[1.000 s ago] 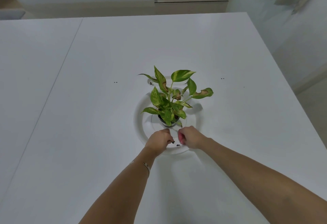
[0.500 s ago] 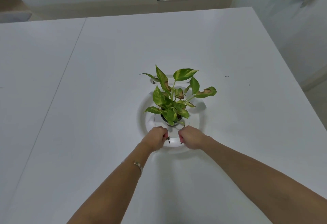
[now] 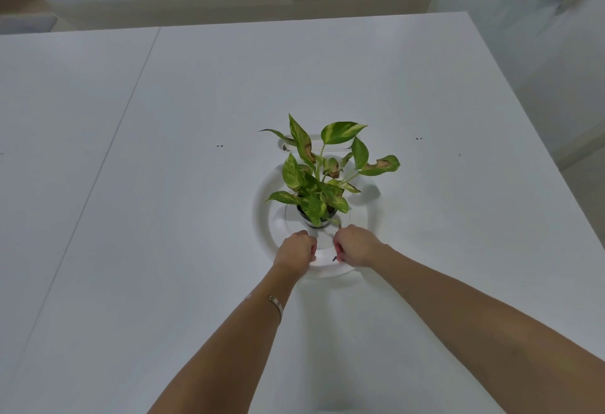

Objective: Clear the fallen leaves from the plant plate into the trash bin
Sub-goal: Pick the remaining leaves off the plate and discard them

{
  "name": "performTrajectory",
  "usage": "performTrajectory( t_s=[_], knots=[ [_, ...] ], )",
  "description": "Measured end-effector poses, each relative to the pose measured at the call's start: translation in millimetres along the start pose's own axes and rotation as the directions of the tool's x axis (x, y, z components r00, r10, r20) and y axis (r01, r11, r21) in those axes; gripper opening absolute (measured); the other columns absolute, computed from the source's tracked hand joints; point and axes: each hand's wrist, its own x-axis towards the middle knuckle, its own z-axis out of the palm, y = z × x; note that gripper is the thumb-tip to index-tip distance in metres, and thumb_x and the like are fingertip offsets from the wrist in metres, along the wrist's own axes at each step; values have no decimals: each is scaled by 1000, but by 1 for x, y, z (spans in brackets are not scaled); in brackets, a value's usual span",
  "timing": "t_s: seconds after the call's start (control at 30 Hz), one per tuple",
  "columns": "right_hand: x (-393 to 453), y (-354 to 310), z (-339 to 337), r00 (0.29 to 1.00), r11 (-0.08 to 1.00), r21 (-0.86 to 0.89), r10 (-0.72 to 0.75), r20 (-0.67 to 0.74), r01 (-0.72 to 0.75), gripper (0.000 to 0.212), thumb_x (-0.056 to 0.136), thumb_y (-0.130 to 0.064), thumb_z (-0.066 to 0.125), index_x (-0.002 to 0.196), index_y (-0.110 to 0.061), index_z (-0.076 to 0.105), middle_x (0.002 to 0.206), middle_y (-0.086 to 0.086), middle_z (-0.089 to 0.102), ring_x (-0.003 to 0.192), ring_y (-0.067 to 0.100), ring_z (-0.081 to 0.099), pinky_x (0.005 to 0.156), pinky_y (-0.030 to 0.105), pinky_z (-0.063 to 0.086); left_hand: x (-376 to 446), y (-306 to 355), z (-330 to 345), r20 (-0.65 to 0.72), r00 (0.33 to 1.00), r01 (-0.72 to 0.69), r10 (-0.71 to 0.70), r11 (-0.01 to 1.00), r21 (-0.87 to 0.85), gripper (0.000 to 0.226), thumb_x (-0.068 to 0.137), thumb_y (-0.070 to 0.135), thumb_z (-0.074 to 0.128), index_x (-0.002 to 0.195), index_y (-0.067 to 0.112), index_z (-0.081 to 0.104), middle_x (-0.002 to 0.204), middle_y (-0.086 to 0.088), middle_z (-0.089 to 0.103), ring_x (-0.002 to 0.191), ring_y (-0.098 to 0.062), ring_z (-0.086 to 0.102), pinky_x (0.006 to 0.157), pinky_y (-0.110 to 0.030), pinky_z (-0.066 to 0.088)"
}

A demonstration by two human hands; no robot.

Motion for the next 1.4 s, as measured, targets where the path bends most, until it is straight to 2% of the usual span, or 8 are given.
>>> performTrajectory(
  t_s=[0.13, 0.4, 0.63, 0.8, 0.9, 1.0, 1.23, 1.4],
  knots=[
    [-2, -3, -1, 997, 997, -60, -50, 62, 54, 12, 87, -15, 51, 94, -11, 60, 104, 13, 65, 99, 31, 59, 78, 38, 49, -2, -6, 0, -28, 999, 22, -23, 999, -25, 11, 87, 3, 51, 89, 2, 61, 98, -15, 61, 88, -33, 60, 74, -36, 46],
    [-10, -1, -4, 987, 973, 167, -158, -31, 161, 28, 77, 8, 49, 63, -16, 47, 67, 0, 52, 72, 22, 62, 76, 37, 54, -16, -21, -26, -100, 953, 198, -286, 838, -508, 12, 79, -4, 53, 72, 7, 54, 77, -15, 68, 65, -26, 62, 53, -26, 50],
    [-7, -11, -6, 978, 978, -8, -206, 41, 207, 30, 71, 8, 46, 59, -20, 46, 73, 1, 57, 70, 21, 53, 64, 33, 45, -40, -11, -32, -117, 936, 193, -333, 760, -621, 14, 78, -3, 57, 69, 7, 54, 55, -2, 60, 51, -21, 56, 45, -20, 46],
    [-7, 6, -22, 996, 994, 66, -84, -11, 85, 23, 75, 4, 48, 67, -18, 52, 79, 3, 62, 77, 22, 59, 70, 31, 50, -51, -7, -36, -145, 915, 189, -375, 719, -668, 13, 81, -2, 59, 71, 6, 55, 54, -3, 60, 45, -15, 53, 40, -14, 43],
    [-9, 1, -27, 999, 999, -7, -37, 30, 37, 8, 75, -3, 65, 80, -8, 66, 88, 9, 71, 87, 24, 66, 75, 29, 54, -55, -8, -32, -176, 896, 193, -407, 714, -673, 17, 80, 0, 59, 67, 9, 54, 53, -1, 60, 45, -16, 53, 44, -14, 43],
    [-7, -12, -21, 997, 995, -84, 51, 56, -46, 35, 77, -15, 74, 107, -3, 62, 108, 13, 66, 100, 28, 65, 83, 36, 56, -57, -7, -26, -209, 871, 197, -444, 707, -680, 15, 79, 1, 60, 67, 9, 56, 54, 0, 61, 47, -15, 54, 46, -11, 43],
    [-5, -27, -10, 998, 944, -327, 47, 32, -34, 42, 80, -7, 57, 122, -7, 50, 122, 9, 56, 105, 28, 61, 71, 33, 43, -58, -6, -26, -206, 861, 207, -465, 690, -693, 11, 79, 2, 61, 70, 6, 56, 54, 0, 60, 45, -13, 54, 42, -5, 40],
    [-2, -6, -23, 997, 996, -92, 25, 69, -19, 29, 83, -18, 56, 107, -2, 61, 115, 16, 64, 100, 31, 61, 76, 33, 48, -60, -11, -28, -220, 839, 201, -497, 660, -724, 9, 79, 3, 61, 71, 6, 59, 56, -2, 62, 52, -18, 58, 57, -17, 50]
  ],
)
